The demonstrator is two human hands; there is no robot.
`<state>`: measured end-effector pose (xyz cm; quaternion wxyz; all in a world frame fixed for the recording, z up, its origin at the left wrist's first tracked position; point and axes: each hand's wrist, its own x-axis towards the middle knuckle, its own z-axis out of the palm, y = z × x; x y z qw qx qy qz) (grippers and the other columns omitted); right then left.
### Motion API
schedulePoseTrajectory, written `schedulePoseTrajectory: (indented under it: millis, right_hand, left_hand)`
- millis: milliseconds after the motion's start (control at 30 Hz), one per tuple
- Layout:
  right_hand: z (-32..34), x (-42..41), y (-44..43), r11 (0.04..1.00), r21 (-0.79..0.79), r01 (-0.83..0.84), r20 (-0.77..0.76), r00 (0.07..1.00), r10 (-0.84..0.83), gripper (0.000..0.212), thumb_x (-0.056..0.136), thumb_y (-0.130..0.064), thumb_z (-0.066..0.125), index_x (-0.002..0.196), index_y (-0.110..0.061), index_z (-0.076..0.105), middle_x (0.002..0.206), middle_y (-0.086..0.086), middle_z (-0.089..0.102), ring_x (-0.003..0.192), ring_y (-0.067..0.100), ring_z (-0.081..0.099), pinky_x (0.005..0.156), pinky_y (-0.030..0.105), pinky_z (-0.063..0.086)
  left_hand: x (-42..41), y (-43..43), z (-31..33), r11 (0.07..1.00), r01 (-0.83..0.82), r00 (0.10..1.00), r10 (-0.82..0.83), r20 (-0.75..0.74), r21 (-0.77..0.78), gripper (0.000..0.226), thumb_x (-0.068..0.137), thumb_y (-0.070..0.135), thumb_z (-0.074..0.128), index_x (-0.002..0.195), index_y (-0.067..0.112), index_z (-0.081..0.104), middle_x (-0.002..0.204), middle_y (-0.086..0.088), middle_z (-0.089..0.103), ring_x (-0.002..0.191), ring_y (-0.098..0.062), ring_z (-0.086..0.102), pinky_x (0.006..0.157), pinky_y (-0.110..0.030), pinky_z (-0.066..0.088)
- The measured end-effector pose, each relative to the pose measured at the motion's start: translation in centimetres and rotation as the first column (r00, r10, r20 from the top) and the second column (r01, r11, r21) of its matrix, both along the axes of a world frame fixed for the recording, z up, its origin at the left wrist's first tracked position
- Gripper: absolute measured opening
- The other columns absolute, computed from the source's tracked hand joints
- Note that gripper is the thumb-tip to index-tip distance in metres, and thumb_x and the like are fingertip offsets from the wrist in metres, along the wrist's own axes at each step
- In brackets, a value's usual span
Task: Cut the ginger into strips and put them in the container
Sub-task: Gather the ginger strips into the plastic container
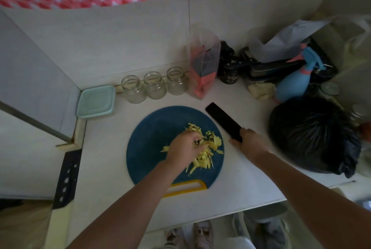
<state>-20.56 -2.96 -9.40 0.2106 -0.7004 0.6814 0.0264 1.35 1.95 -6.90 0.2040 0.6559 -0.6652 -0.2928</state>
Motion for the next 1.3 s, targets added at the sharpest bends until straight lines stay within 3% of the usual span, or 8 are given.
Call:
schedulePoseTrajectory:
  millis: [133,233,633,833,1000,1167,1233,1300]
  right_hand:
    - [-0.1,0.2,-0.1,1.0,0.0,0.001,-0.008,1.0,-0.001,0.052,0.093,-0.049,0.05,0.126,-0.009,0.047,0.113,0.014,0.056,0.099,0.029,0.058,0.07,0.03,0.041]
    - [-0.1,0.2,-0.1,1.0,-0.007,0.0,-0.014,1.0,0.0,0.051,0.094,-0.049,0.049,0.125,-0.009,0.048,0.112,0.014,0.055,0.098,0.03,0.058,0.074,0.033,0.046]
    - [0.0,0.4,-0.3,1.0,0.012,0.007,0.012,1.0,-0.008,0.049,0.094,-0.048,0.049,0.126,-0.011,0.048,0.11,0.012,0.056,0.096,0.027,0.058,0.072,0.032,0.045]
    - [0.5,0.9,-0.7,0.999,0.041,-0.002,-0.035,0.999,0.003,0.05,0.093,-0.049,0.049,0.126,-0.011,0.048,0.109,0.011,0.056,0.096,0.026,0.059,0.074,0.034,0.048]
    - [1.1,0.7,-1.3,0.996,0.087,-0.035,-0.056,0.998,0.04,0.052,0.093,-0.05,0.05,0.126,-0.01,0.046,0.112,0.011,0.058,0.098,0.026,0.06,0.078,0.034,0.049]
    - [2.8,1.3,-2.1,0.989,0.095,-0.112,-0.18,0.975,0.128,0.047,0.094,-0.048,0.048,0.12,-0.009,0.051,0.113,0.01,0.06,0.099,0.024,0.061,0.078,0.031,0.049]
    - [4.2,2.6,-3.0,0.989,0.034,-0.141,-0.187,0.972,0.145,0.04,0.097,-0.041,0.044,0.118,-0.008,0.052,0.114,0.012,0.058,0.101,0.026,0.059,0.076,0.03,0.045]
    - [5.3,4.7,-4.0,0.981,-0.029,-0.192,-0.165,0.969,0.185,0.033,0.099,-0.032,0.04,0.115,-0.006,0.055,0.114,0.013,0.058,0.101,0.028,0.059,0.071,0.03,0.04]
  left_hand:
    - [-3.8,-1.6,-1.2,1.0,0.0,0.962,-0.003,0.273,0.01,0.057,0.069,0.058,0.07,0.11,0.018,0.063,0.11,-0.002,0.058,0.105,-0.019,0.051,0.09,-0.036,0.044]
    - [-4.5,-1.8,-2.0,0.999,0.001,0.924,0.011,0.381,-0.032,0.05,0.073,0.054,0.067,0.108,0.018,0.064,0.114,-0.005,0.053,0.111,-0.023,0.044,0.093,-0.038,0.038]
    - [-2.2,-1.9,-1.8,0.987,-0.112,0.993,0.108,-0.04,-0.117,0.008,0.082,0.013,0.069,0.087,0.01,0.075,0.091,-0.004,0.068,0.088,-0.016,0.059,0.088,-0.034,0.048]
    - [-1.2,-2.4,-1.9,0.989,-0.136,0.989,0.133,-0.062,-0.056,0.009,0.08,0.02,0.072,0.085,0.013,0.075,0.092,-0.002,0.069,0.088,-0.015,0.062,0.085,-0.036,0.05]
    - [0.4,-2.3,-0.6,0.997,-0.041,0.999,0.041,-0.009,-0.065,0.013,0.085,0.022,0.067,0.092,0.014,0.075,0.1,-0.002,0.067,0.092,-0.01,0.058,0.088,-0.025,0.045]
    - [5.8,-2.2,0.7,0.991,-0.09,0.995,0.094,0.039,-0.095,0.02,0.089,0.017,0.062,0.105,0.009,0.07,0.113,-0.004,0.059,0.104,-0.014,0.055,0.088,-0.012,0.032]
    - [9.0,-2.2,0.9,0.985,-0.148,0.986,0.153,0.059,-0.091,0.018,0.088,0.017,0.063,0.1,0.005,0.071,0.115,-0.007,0.06,0.106,-0.018,0.057,0.09,-0.014,0.032]
    - [12.2,-2.0,1.2,0.974,-0.214,0.974,0.219,0.064,-0.077,0.02,0.084,0.021,0.068,0.082,0.002,0.071,0.1,-0.007,0.064,0.092,-0.018,0.06,0.085,-0.02,0.038]
